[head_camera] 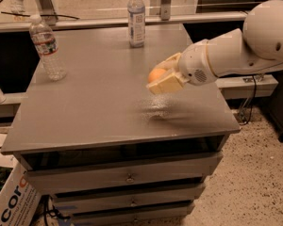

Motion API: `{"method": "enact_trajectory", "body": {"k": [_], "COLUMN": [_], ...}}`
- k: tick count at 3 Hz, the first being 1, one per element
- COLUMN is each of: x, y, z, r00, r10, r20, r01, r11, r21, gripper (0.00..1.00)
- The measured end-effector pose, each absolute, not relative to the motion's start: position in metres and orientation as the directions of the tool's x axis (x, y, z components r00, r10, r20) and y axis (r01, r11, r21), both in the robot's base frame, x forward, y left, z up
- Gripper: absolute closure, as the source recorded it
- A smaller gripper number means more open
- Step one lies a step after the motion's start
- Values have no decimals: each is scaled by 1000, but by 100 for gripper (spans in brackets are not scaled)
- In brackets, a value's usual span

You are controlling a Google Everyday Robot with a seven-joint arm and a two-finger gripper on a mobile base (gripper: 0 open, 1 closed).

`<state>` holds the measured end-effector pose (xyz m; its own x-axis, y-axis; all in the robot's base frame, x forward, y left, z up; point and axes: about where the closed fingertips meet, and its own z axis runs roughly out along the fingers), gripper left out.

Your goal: Move orange near water bottle

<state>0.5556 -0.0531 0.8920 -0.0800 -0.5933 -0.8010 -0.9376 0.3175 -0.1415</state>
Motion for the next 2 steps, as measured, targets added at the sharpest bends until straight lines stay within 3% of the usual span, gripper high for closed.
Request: {"method": "enact_trajectory", "body": {"k": [2], "x": [609], "y": [20], "z": [902], "r00": [-62], "r10": [-498], "r20": [-865], "r01": [-925], "r11": [354], "r21": [-137], "gripper": [100]}}
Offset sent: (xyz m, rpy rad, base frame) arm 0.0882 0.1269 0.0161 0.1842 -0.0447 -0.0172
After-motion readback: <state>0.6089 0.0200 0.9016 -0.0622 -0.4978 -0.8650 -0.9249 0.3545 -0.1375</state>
